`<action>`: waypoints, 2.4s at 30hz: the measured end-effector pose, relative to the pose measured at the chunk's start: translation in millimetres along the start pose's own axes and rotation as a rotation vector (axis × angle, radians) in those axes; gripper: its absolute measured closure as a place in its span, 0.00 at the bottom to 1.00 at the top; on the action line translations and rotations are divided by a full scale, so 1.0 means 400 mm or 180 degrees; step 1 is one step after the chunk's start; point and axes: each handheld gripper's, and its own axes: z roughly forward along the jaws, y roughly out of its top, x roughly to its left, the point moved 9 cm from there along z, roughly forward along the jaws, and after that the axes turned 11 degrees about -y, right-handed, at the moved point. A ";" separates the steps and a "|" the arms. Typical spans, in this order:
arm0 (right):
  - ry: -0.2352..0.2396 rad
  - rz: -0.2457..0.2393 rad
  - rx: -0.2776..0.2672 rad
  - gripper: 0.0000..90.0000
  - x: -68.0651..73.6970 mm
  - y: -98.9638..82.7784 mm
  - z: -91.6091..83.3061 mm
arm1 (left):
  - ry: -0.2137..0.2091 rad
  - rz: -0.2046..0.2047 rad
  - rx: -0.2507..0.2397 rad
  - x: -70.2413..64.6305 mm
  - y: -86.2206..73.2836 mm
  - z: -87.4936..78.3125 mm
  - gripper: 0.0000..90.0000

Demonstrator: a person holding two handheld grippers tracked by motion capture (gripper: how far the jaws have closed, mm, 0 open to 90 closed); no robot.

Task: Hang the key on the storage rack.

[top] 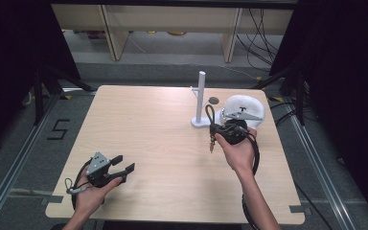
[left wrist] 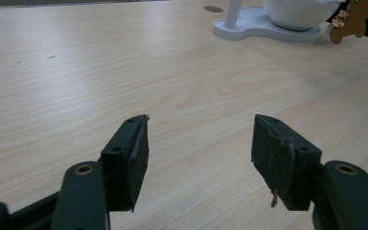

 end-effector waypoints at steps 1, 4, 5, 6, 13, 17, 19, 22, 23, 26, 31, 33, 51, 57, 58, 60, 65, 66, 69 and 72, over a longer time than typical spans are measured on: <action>0.0002 -0.0045 -0.0020 0.89 -0.001 0.003 0.003 | 0.0002 0.0004 0.0002 0.000 0.000 0.000 0.42; 0.0014 -0.0017 -0.0021 0.88 0.008 0.009 0.007 | -0.0001 0.0001 -0.0009 0.001 0.001 -0.001 0.42; 0.0032 -0.0040 -0.0032 0.89 0.013 0.014 0.014 | 0.0001 -0.0004 -0.0017 0.001 0.001 -0.002 0.42; 0.0027 -0.0016 -0.0030 0.89 0.017 0.015 0.016 | 0.0001 -0.0004 -0.0017 0.001 0.001 -0.002 0.42; 0.0093 -0.0024 -0.0043 0.89 0.036 0.032 0.036 | -0.0015 -0.0009 -0.0042 0.001 0.002 -0.002 0.42; 0.0102 -0.0004 -0.0052 0.89 0.049 0.044 0.045 | 0.0008 -0.0014 -0.0029 0.002 0.001 -0.005 0.42; 0.0113 -0.0008 -0.0067 0.89 0.054 0.051 0.049 | 0.0006 -0.0012 -0.0030 0.002 0.001 -0.005 0.42; 0.0124 0.0000 -0.0067 0.89 0.064 0.059 0.055 | 0.0004 -0.0014 -0.0035 0.002 0.001 -0.005 0.42; 0.0142 -0.0006 -0.0071 0.89 0.067 0.062 0.058 | 0.0001 -0.0025 -0.0046 0.001 0.002 -0.004 0.42; 0.0139 0.0012 -0.0078 0.88 0.077 0.071 0.065 | 0.0003 -0.0015 -0.0035 0.002 0.001 -0.005 0.42; 0.0150 -0.0039 -0.0118 0.88 0.087 0.089 0.078 | 0.0010 -0.0024 -0.0043 0.002 0.002 -0.007 0.42; 0.0143 -0.0056 -0.0120 0.89 0.089 0.095 0.083 | 0.0016 -0.0019 -0.0038 0.004 0.002 -0.008 0.42; 0.0102 0.0015 -0.0103 0.88 0.100 0.141 0.128 | 0.0024 -0.0015 -0.0033 0.006 0.002 -0.012 0.42; 0.0082 0.0042 -0.0087 0.88 0.096 0.142 0.137 | -0.0011 -0.0019 -0.0058 0.005 0.002 -0.009 0.42; 0.0060 0.0069 -0.0082 0.88 0.097 0.142 0.141 | -0.0013 -0.0023 -0.0058 0.004 0.001 -0.008 0.42; 0.0064 0.0087 -0.0062 0.88 0.093 0.142 0.144 | 0.0007 -0.0024 -0.0041 0.004 0.000 -0.008 0.42; 0.0038 0.0125 -0.0059 0.88 0.087 0.145 0.151 | -0.0004 -0.0026 -0.0032 0.003 -0.001 -0.005 0.42; 0.0024 0.0141 -0.0040 0.88 0.086 0.144 0.154 | -0.0005 -0.0026 -0.0032 0.002 -0.001 -0.005 0.42; 0.0003 0.0132 -0.0042 0.88 0.083 0.143 0.162 | -0.0001 -0.0026 -0.0034 0.003 -0.001 -0.006 0.42; -0.0018 0.0155 -0.0022 0.88 0.078 0.142 0.165 | 0.0005 -0.0023 -0.0045 0.003 0.001 -0.008 0.42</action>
